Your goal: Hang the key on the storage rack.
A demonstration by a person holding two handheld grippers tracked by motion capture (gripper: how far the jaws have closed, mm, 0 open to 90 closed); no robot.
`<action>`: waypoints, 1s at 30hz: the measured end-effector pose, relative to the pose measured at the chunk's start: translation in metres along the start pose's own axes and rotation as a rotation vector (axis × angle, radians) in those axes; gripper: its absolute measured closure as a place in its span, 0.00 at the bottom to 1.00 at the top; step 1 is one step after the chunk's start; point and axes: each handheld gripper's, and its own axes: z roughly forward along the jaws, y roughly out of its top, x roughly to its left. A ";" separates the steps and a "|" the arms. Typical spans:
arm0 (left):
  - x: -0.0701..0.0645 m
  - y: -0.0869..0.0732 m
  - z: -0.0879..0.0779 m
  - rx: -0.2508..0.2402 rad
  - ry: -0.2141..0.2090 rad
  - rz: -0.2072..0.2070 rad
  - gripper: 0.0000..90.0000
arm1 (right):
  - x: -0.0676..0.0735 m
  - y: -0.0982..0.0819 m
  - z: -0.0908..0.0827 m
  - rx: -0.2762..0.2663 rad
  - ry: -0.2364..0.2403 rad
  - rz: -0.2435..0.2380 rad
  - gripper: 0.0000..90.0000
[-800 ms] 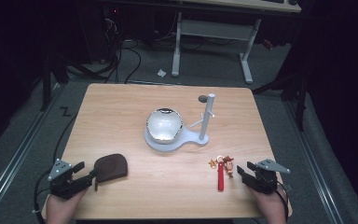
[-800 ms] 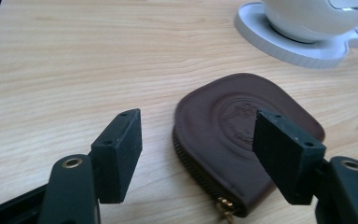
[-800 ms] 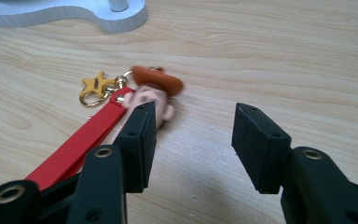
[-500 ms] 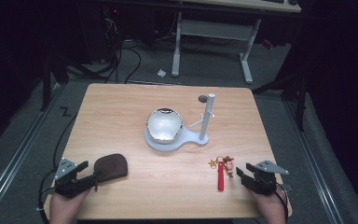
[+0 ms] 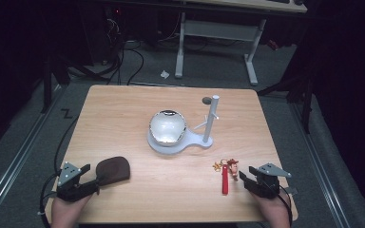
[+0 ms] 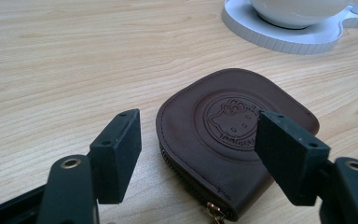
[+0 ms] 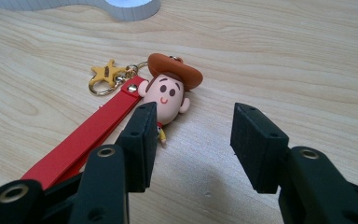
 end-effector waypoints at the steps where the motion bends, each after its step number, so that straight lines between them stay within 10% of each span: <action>1: 0.000 0.000 0.000 0.003 -0.001 -0.002 0.35 | 0.000 0.000 0.000 0.000 0.003 -0.002 0.58; 30: -0.003 0.001 0.000 -0.024 -0.056 -0.014 0.31 | 0.010 0.008 0.006 0.170 0.019 -0.050 0.57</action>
